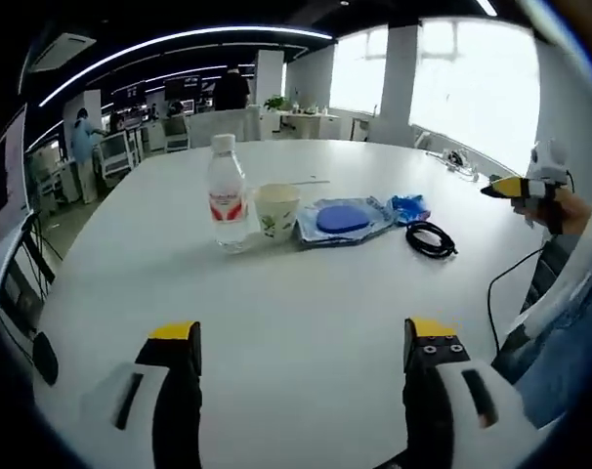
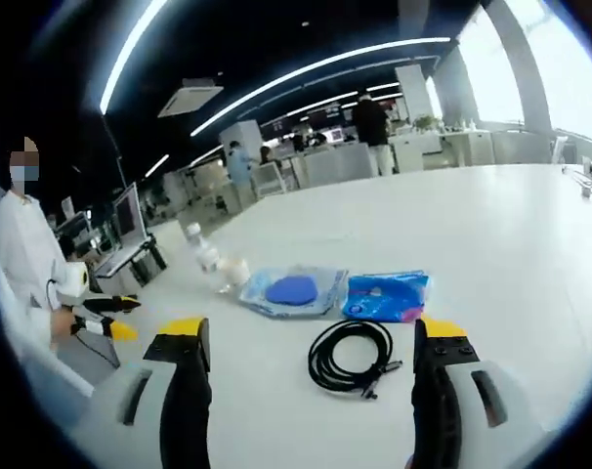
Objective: Arrange the tabletop items into an orderly group along one side of the table until the central work area is clear of visible clutter.
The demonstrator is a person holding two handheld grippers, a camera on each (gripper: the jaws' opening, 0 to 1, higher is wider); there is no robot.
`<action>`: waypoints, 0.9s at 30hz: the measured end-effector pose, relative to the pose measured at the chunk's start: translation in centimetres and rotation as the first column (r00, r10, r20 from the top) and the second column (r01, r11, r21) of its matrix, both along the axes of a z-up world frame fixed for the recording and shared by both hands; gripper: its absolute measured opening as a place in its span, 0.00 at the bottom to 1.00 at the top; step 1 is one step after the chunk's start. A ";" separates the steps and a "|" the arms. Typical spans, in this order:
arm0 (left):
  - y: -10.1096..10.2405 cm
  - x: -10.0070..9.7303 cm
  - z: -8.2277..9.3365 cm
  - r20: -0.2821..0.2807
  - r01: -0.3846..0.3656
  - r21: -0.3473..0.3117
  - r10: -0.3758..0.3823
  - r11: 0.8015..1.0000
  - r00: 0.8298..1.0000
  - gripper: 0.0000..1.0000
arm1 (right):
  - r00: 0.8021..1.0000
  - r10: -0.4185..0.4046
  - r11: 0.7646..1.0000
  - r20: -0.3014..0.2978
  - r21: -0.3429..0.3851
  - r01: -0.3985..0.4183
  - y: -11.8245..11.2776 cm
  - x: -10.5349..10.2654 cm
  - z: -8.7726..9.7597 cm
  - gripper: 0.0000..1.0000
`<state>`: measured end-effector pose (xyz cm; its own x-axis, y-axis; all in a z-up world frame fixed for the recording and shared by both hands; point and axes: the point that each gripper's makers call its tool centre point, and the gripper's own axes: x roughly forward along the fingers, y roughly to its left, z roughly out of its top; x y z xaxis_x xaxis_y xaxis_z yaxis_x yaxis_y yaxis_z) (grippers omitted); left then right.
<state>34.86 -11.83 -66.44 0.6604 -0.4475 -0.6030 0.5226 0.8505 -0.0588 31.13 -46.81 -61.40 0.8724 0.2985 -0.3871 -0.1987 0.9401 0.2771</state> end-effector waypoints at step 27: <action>-1.1 0.2 -1.2 -0.117 -0.023 -0.107 0.010 0.994 0.993 0.87 | 0.991 -0.043 0.994 -0.124 0.092 0.054 -1.1 -1.4 -4.4 0.82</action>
<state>35.02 -12.96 -67.65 0.5966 -0.5040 -0.6245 0.4930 0.8442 -0.2103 29.74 -47.95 -65.83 0.8351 0.2977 -0.4627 -0.1131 0.9159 0.3852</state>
